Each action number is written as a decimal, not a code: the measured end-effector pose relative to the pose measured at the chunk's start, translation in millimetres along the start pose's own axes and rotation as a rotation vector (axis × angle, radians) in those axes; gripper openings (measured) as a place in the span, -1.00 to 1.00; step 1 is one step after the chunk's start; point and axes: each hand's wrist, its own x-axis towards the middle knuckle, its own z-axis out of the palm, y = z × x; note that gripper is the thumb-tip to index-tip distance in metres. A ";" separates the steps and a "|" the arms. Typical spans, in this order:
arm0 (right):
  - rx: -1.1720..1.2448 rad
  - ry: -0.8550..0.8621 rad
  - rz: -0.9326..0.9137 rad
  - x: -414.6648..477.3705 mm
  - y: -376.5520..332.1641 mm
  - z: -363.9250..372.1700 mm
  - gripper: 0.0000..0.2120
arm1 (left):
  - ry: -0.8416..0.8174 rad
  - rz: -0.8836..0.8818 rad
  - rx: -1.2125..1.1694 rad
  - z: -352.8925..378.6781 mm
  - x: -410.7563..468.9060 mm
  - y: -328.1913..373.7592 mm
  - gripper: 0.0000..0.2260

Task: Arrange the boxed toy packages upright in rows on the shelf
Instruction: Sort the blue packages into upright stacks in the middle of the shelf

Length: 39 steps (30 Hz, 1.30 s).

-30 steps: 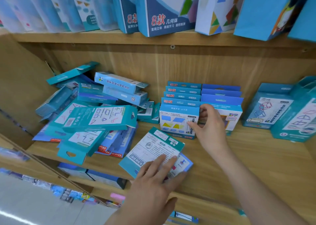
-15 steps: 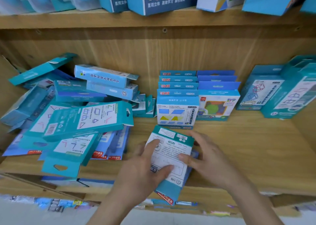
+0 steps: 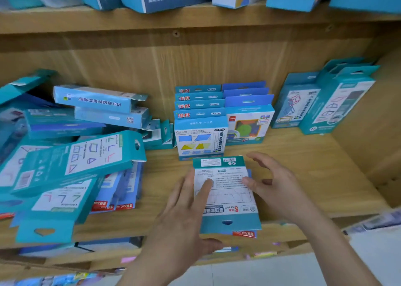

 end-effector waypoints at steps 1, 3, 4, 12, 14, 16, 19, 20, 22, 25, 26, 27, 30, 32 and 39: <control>0.040 -0.014 -0.018 -7.0 -3.0 -5.6 -0.52 | 0.049 0.079 0.058 3.7 -0.5 -1.6 -0.12; 0.121 -0.111 -0.055 -23.6 -7.2 -13.2 -0.50 | 0.176 0.285 0.098 12.7 1.4 -8.7 -0.28; 0.129 -0.175 -0.082 -32.0 -7.4 -15.3 -0.46 | 0.206 0.352 0.051 16.6 2.4 -13.0 -0.34; 0.240 -0.096 -0.182 -39.6 -20.1 -16.2 -0.38 | 0.727 0.301 -0.320 -38.3 23.6 0.7 -0.81; 0.318 0.077 -0.193 -28.2 -30.0 -15.5 -0.55 | 0.716 0.142 -0.681 -57.2 27.7 18.3 -0.97; 0.522 0.147 -0.164 -21.1 -36.7 -18.3 -0.63 | 0.701 0.073 -1.002 -66.5 32.1 27.4 -0.95; 0.716 0.228 -0.092 -18.9 -36.4 -23.9 -0.69 | 0.620 0.079 -1.185 -62.8 32.5 22.1 -0.76; 0.722 0.250 -0.070 -18.8 -34.5 -24.8 -0.69 | 0.566 0.094 -1.144 -58.2 30.3 20.4 -0.72; 0.716 0.283 -0.033 -18.2 -31.1 -25.0 -0.66 | 0.473 0.092 -1.056 -46.9 26.7 17.7 -0.71; 0.704 0.299 -0.004 -19.6 -26.4 -24.1 -0.65 | 0.433 0.058 -0.953 -37.0 26.2 15.2 -0.78; 0.696 0.304 0.001 -20.7 -24.7 -24.3 -0.66 | 0.430 0.043 -0.925 -34.5 26.8 13.3 -0.78; 0.696 0.310 0.005 -21.8 -22.9 -25.1 -0.68 | 0.430 0.028 -0.894 -32.9 26.9 11.1 -0.77; 0.697 0.373 0.008 -25.3 -15.4 -34.1 -0.76 | 0.482 0.012 -0.625 -31.8 28.1 -0.3 -0.75; 0.678 0.443 0.016 -26.6 -8.6 -43.4 -0.77 | 0.565 0.060 -0.259 -34.0 38.5 -12.9 -0.64; 0.608 0.569 0.027 -24.8 6.5 -61.3 -0.79 | 0.554 0.045 0.156 -47.3 96.6 -24.8 -0.23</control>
